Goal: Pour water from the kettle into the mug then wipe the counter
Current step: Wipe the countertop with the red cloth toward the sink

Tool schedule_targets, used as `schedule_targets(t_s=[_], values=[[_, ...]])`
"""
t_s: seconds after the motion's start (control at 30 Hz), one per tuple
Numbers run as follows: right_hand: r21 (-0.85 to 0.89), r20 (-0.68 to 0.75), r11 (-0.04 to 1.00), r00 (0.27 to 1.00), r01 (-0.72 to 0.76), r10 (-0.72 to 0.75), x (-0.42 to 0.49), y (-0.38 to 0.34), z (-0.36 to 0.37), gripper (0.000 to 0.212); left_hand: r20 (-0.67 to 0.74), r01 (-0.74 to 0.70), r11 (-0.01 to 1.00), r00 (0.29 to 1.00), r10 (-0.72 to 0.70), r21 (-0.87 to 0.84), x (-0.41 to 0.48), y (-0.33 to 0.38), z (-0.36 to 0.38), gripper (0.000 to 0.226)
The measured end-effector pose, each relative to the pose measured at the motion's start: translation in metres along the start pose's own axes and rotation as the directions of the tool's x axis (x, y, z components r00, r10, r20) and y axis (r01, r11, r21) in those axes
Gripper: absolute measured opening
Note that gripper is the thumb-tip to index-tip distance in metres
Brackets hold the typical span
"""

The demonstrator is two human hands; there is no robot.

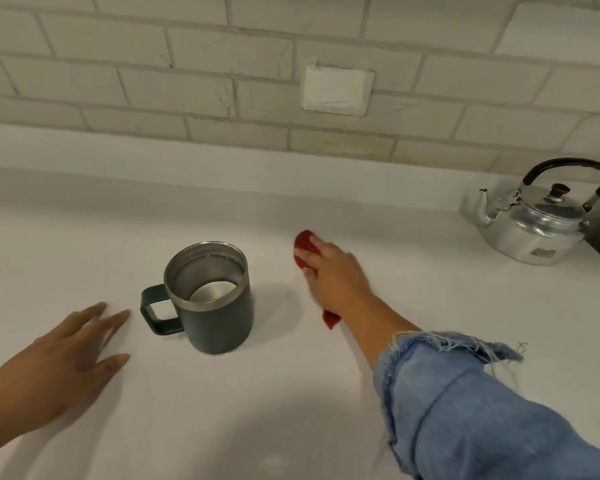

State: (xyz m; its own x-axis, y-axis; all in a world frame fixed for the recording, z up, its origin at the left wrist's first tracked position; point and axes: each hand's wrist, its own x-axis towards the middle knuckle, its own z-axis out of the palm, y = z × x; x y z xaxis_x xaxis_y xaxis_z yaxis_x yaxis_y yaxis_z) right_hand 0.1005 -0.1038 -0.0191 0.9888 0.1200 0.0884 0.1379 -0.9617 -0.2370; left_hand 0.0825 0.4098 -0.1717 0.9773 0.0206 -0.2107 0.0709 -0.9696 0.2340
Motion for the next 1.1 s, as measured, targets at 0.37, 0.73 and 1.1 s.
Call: schedule_targets(t_s=[0.37, 0.73, 1.1], values=[[-0.143, -0.138, 0.668, 0.684, -0.730, 0.717, 0.043, 0.178, -0.042, 0.047, -0.026, -0.094, 0.995, 0.995, 0.094, 0.019, -0.061, 0.075, -0.047, 0.073], [0.103, 0.080, 0.924, 0.923, 0.368, -0.376, 0.068, 0.002, 0.015, 0.045, -0.004, -0.072, 0.997, 0.997, 0.072, 0.009, -0.107, 0.159, -0.108, 0.067], [0.158, 0.112, 0.914, 0.913, 0.374, -0.393, -0.112, -0.009, -0.007, 0.046, 0.013, -0.068, 0.996, 0.998, 0.067, 0.052, -0.105, 0.163, -0.110, 0.069]])
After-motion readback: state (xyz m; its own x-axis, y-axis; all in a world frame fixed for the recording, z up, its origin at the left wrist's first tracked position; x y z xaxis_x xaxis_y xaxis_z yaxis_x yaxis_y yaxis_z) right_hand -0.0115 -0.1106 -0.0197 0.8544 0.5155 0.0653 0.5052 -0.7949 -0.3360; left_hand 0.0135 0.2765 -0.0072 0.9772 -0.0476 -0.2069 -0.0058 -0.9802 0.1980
